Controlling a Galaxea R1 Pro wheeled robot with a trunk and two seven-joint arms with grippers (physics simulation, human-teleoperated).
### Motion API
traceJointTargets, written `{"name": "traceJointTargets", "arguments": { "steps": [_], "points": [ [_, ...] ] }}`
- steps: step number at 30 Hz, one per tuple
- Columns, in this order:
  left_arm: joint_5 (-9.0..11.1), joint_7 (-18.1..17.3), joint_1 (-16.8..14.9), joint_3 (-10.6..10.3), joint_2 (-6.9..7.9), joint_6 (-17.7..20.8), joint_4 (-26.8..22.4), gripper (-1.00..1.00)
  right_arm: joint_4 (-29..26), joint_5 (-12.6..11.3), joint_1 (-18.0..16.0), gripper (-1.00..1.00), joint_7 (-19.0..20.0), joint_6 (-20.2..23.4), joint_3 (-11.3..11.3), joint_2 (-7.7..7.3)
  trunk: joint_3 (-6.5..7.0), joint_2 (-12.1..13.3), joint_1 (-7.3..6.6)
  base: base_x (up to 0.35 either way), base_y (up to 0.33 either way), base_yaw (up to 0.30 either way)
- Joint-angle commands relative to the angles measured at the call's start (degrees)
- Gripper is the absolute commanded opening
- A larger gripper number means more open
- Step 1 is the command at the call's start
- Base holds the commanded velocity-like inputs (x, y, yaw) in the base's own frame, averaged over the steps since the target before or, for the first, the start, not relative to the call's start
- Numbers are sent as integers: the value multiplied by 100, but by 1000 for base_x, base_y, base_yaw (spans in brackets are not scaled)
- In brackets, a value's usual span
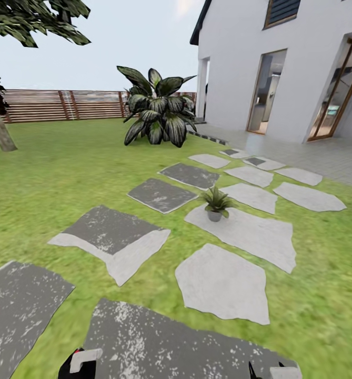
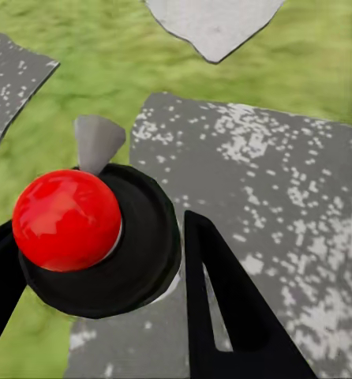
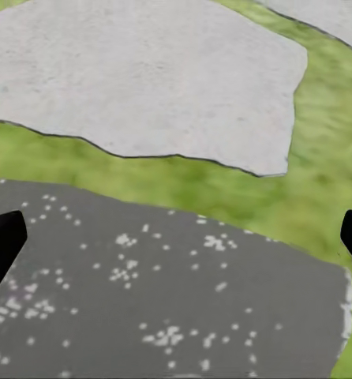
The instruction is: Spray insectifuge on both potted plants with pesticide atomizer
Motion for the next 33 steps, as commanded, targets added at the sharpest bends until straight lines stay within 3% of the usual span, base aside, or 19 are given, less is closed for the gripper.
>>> {"name": "traceJointTargets", "arguments": {
  "steps": [1,33],
  "points": [
    [-32,9,-4,26,-2,-19,4,-100,4,7,-3,100,-18,-14,5,0,-5,-2,2,294,-142,0],
    [-33,9,-4,26,-2,-19,4,-100,4,7,-3,100,-18,-14,7,0,-5,-2,2,294,-143,-30]
  ]
}}
